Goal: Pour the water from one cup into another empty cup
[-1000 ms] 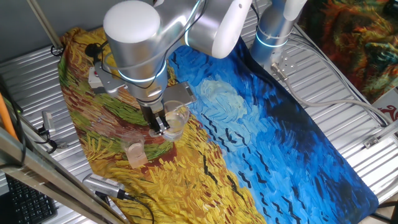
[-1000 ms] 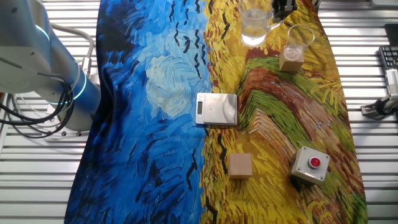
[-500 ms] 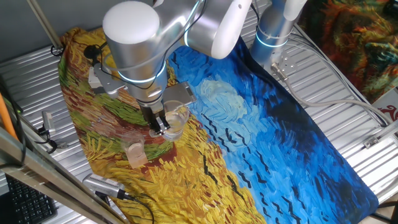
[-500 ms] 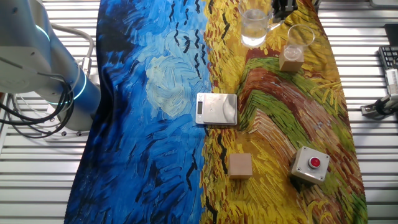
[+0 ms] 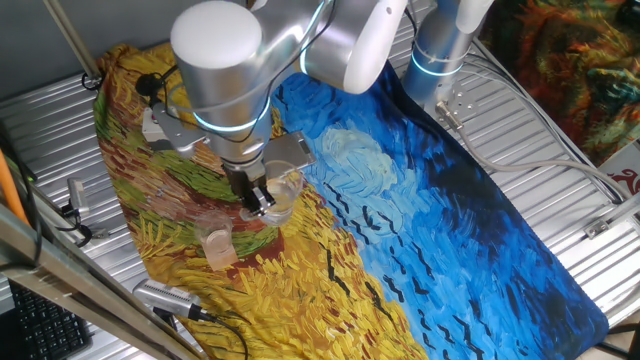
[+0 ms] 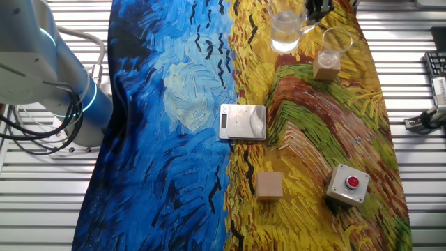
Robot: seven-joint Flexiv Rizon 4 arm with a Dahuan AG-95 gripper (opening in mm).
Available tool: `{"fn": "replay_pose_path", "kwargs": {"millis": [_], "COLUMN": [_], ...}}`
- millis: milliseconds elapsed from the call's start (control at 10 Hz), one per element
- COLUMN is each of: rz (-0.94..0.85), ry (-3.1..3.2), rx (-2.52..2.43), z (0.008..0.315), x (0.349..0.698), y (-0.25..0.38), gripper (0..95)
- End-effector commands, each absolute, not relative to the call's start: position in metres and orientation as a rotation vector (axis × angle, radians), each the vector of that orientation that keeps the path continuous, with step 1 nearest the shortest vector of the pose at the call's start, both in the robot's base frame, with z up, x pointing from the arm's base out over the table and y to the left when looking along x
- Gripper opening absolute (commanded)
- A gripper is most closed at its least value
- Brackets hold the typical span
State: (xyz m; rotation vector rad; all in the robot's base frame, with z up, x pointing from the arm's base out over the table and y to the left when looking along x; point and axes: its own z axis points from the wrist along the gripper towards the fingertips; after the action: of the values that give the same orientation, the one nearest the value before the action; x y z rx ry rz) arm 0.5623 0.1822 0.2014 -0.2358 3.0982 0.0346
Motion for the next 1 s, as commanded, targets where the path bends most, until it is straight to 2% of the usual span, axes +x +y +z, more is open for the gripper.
{"fn": "replay_pose_path", "kwargs": {"millis": [100, 1000], "rz": [0.064, 0.012], "ry": [3.109, 3.073], "rx": [-0.372, -0.475], "z": [0.2015, 0.2015], "x": [0.5635, 0.5635], "y": [0.1828, 0.1828], "gripper": [0.0, 0.0]}}
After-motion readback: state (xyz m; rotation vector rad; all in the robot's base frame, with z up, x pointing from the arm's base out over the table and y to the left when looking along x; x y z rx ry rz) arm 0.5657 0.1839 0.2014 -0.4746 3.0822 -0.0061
